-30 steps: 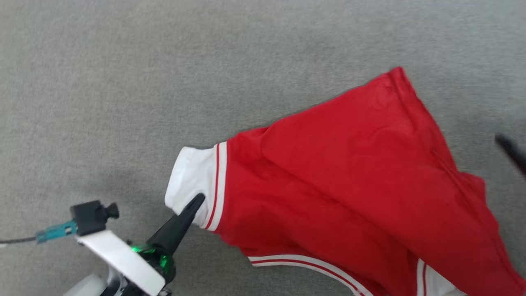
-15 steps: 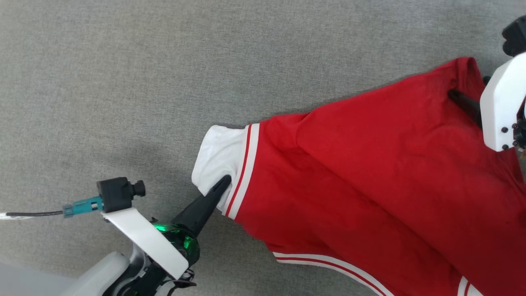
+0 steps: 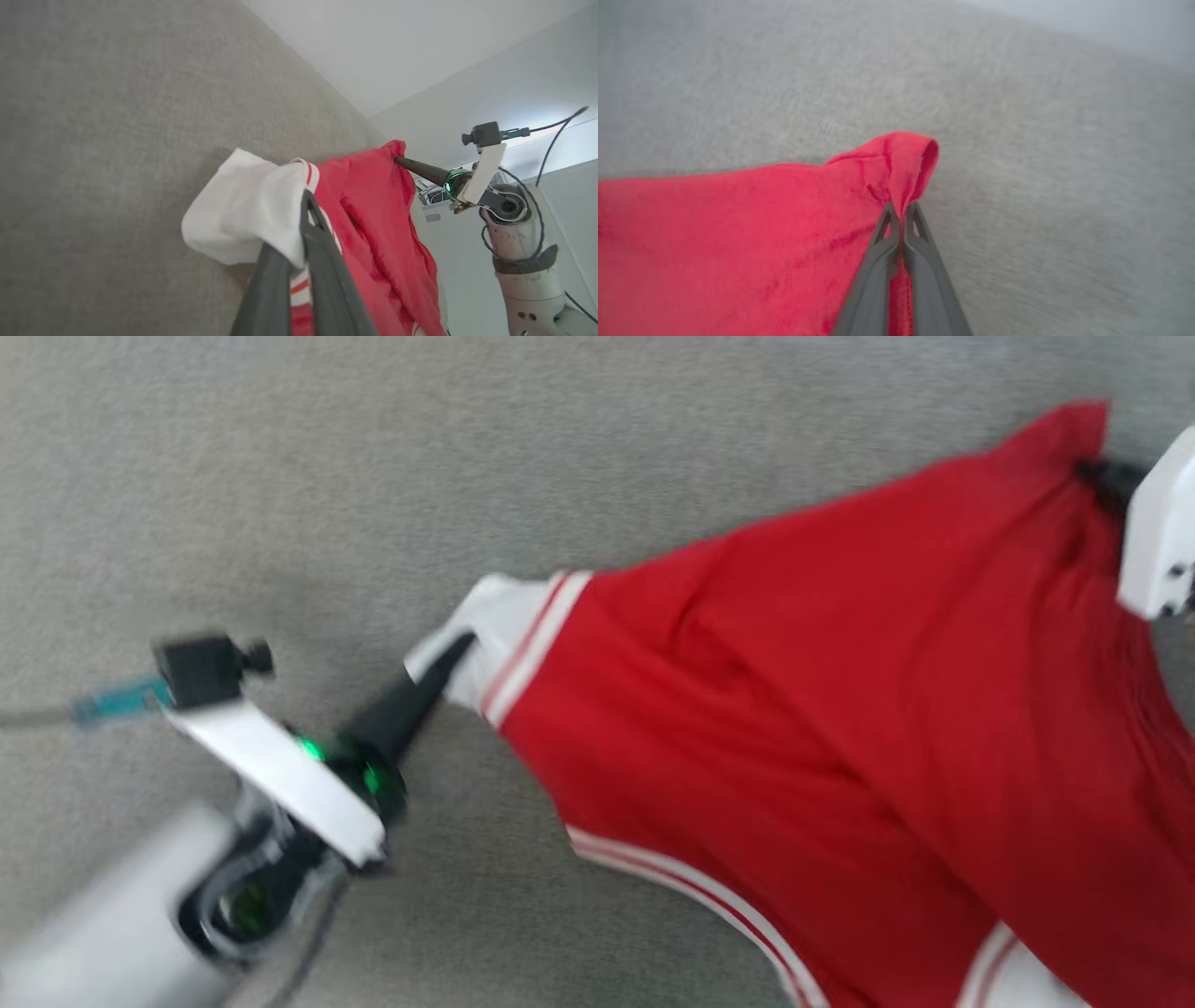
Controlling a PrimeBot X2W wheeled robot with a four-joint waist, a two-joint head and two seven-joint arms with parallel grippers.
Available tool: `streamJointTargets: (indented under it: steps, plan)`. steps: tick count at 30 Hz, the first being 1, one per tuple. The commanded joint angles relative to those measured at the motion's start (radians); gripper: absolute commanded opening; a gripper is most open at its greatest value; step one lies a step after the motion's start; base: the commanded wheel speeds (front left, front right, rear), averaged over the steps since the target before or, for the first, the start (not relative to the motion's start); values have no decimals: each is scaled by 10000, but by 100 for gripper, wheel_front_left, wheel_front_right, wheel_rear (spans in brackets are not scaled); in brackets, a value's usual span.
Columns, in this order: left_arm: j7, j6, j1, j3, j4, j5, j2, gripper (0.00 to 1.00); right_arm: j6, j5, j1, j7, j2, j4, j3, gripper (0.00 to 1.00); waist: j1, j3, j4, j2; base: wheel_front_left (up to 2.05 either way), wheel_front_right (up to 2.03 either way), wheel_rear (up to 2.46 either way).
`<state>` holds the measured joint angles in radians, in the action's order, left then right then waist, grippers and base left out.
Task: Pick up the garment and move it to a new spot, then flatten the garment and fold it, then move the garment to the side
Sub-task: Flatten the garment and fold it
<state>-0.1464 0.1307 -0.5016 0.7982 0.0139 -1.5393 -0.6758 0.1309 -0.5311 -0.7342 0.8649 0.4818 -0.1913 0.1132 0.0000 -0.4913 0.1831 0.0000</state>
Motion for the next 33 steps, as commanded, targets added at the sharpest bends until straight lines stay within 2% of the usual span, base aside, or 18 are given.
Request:
streamJointTargets:
  steps: [1, 6, 10, 16, 21, 27, 33]
  plan:
    - [186, -6, -547, -90, -242, 135, -120, 0, -4, 112, -267, -283, 19, -132, -128, 0, 0, 139, -262, 0, 0, 0, 0]
    - [803, -8, -2450, -471, -1429, 195, -333, 0, -6, 635, -1244, -1231, -48, -727, -1011, 0, 0, 103, -891, 0, 0, 0, 0]
    - [1175, -17, -4298, -1113, -2640, -94, -218, 0, -9, 1102, -2280, -2053, -298, -1277, -1865, 0, 0, -102, -1401, 0, 0, 0, 0]
    - [1074, -28, -7240, -2210, -4701, -89, -144, 0, -49, 1999, -4122, -3603, -1136, -2099, -3201, 0, 0, -375, -2081, 0, 0, 0, 0]
    - [736, -31, -9151, -2842, -5410, 6, -166, 0, -79, 2858, -5542, -5082, -1752, -2788, -3951, 0, 0, -222, -2489, 0, 0, 0, 0]
    - [542, -32, -10051, -3228, -5212, -247, -117, 0, -87, 3751, -6374, -6280, -2153, -3670, -4419, 0, 0, 287, -2637, 0, 0, 0, 0]
    - [647, -31, -8696, -2967, -4379, -262, -317, 0, -84, 3740, -5778, -6443, -2098, -4399, -4071, 0, 0, 618, -2615, 0, 0, 0, 0]
